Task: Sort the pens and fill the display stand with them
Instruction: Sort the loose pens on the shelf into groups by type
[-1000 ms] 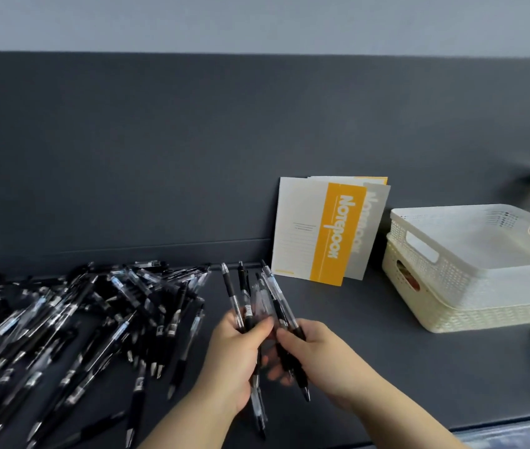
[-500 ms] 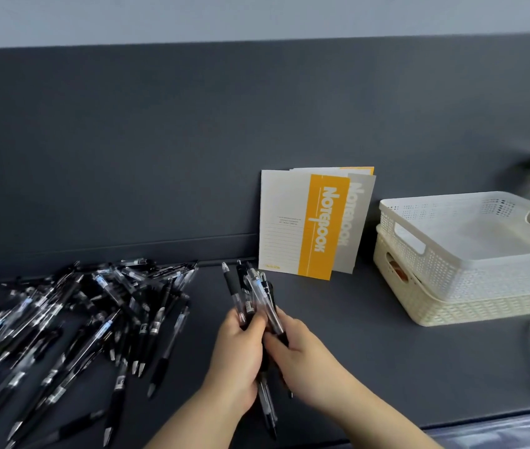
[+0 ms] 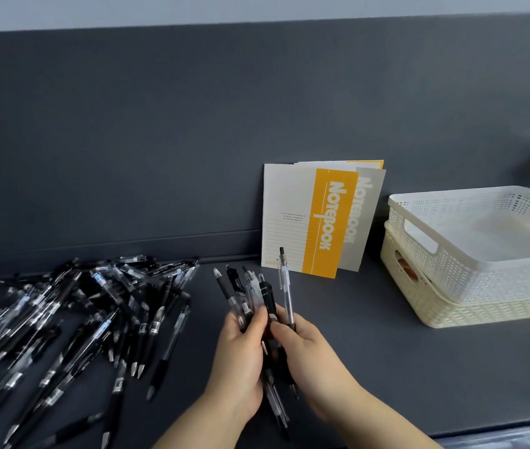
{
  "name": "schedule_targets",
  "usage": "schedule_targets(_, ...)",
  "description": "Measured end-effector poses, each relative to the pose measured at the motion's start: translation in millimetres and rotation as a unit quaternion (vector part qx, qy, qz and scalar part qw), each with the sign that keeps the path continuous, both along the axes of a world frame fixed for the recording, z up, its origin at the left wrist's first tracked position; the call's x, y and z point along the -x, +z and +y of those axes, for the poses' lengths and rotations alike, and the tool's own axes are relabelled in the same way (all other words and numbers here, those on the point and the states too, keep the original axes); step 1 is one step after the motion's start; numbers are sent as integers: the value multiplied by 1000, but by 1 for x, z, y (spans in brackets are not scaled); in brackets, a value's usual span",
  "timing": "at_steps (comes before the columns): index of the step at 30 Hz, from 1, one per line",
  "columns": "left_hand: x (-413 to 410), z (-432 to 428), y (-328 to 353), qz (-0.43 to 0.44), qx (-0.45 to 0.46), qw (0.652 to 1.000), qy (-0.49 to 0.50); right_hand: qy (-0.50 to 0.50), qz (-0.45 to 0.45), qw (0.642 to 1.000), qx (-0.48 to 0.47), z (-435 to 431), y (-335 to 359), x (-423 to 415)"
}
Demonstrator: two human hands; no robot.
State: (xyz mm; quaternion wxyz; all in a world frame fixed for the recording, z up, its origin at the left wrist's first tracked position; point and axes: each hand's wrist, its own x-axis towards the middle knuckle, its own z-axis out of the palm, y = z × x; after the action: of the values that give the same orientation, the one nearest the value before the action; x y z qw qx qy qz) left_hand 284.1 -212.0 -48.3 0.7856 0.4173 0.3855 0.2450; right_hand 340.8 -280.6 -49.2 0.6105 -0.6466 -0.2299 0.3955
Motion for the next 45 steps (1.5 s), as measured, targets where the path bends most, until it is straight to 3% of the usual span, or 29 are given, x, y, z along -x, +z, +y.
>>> schedule_targets(13, -6, 9, -1, 30, -32, 998, -38, -3, -117, 991, 69, -9, -2, -15)
schedule_targets(15, -7, 13, -5, 54, -44, 997, -13, -46, -249, 956, 150, -23, -4, -30)
schedule_targets(17, -8, 17, -7, 60, -43, 997, -2, -59, -388, 879, 271, -40, -6, -46)
schedule_targets(20, -10, 17, -9, 64, -34, 997, -7, -46, -472, 770, 427, -59, -13, -60)
schedule_targets(29, -13, 4, -10, 71, -21, 996, -44, 1, -565, 696, 444, -63, -33, -63)
schedule_targets(33, -8, 3, -7, 70, -31, 996, -52, -12, -534, 712, 455, -68, -29, -77)
schedule_targets(35, -5, 2, -6, 61, -30, 996, -63, -53, -543, 731, 410, -69, -27, -76)
schedule_targets(39, -2, -1, -4, 32, -20, 995, -87, -65, -491, 853, 165, -53, -20, -54)
schedule_targets(43, -1, -7, -3, 5, -5, 994, -108, -15, -301, 948, 98, -24, -15, -26)
schedule_targets(45, 0, -9, -3, 12, -13, 994, -105, -16, -235, 968, 84, -16, -13, -18)
